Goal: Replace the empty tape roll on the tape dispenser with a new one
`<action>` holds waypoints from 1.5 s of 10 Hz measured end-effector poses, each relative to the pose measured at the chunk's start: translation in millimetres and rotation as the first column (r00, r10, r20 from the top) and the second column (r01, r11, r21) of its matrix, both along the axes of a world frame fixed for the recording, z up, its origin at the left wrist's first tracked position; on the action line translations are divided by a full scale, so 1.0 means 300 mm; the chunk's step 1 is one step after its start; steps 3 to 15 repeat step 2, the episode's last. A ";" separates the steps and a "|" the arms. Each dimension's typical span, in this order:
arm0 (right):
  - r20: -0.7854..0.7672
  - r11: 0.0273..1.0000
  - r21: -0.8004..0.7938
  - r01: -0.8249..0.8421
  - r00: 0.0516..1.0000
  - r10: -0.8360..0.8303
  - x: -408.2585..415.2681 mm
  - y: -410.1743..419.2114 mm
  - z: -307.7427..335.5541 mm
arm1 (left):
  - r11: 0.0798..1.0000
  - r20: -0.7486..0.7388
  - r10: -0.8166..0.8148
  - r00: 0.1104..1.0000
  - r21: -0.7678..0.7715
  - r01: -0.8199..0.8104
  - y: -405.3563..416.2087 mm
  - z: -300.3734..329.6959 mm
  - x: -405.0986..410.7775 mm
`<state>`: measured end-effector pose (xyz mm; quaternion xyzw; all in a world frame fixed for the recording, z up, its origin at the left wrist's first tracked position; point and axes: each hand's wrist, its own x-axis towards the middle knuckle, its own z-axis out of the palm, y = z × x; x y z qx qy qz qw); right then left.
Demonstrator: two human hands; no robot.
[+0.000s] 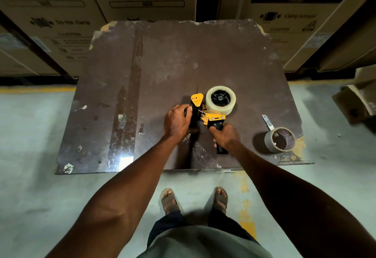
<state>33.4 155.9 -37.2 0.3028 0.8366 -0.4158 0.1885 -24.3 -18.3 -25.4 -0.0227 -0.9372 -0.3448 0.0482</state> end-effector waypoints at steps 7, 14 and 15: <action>0.091 0.897 0.341 -0.281 0.960 0.266 -0.047 0.000 0.169 | 0.971 -0.067 -0.210 0.975 -0.130 0.200 -0.031 0.096 -0.025; 0.091 0.897 0.341 -0.281 0.960 0.266 -0.047 0.000 0.169 | 0.971 -0.067 -0.210 0.975 -0.130 0.200 -0.031 0.096 -0.025; 0.091 0.897 0.341 -0.281 0.960 0.266 -0.047 0.000 0.169 | 0.971 -0.067 -0.210 0.975 -0.130 0.200 -0.031 0.096 -0.025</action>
